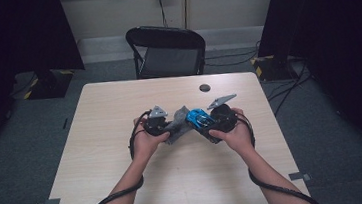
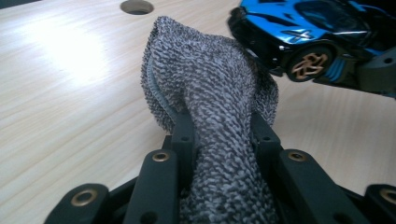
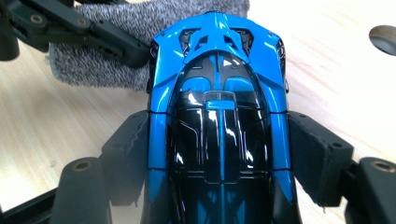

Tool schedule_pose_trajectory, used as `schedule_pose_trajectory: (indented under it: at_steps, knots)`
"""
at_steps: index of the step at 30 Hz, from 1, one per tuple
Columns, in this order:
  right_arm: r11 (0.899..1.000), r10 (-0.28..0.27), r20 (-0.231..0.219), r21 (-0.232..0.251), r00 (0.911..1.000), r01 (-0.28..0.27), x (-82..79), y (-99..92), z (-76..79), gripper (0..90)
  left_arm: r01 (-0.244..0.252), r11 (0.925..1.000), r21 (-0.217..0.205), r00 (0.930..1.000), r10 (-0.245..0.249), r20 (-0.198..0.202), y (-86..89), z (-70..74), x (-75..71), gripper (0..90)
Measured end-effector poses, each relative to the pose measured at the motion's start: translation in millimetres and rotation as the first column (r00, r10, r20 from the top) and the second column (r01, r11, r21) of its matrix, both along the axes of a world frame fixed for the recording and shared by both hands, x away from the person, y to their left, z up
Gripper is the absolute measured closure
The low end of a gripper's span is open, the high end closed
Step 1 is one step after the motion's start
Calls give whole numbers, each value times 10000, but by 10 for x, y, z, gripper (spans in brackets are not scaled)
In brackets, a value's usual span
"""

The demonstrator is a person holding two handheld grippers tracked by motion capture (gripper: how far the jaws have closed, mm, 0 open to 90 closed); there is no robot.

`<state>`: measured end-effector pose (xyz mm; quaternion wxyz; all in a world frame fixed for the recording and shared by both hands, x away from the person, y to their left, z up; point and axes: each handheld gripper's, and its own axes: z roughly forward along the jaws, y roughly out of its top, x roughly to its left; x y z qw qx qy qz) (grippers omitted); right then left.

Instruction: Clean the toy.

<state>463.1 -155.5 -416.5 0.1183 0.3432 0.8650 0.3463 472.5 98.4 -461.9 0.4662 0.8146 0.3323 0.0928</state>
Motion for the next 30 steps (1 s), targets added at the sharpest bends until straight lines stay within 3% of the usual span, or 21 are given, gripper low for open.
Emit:
schedule_pose_trajectory:
  at_steps: [8,30]
  knots:
    - [9999,-116,-16,46,9999,116,16,-16,-6,283,111,9995,-309,9999,-113,-88,-64,-23,-17,699]
    - [9997,-246,40,-14,9997,246,49,37,13,283,405,9986,-335,9991,-409,-110,-161,-42,-68,699]
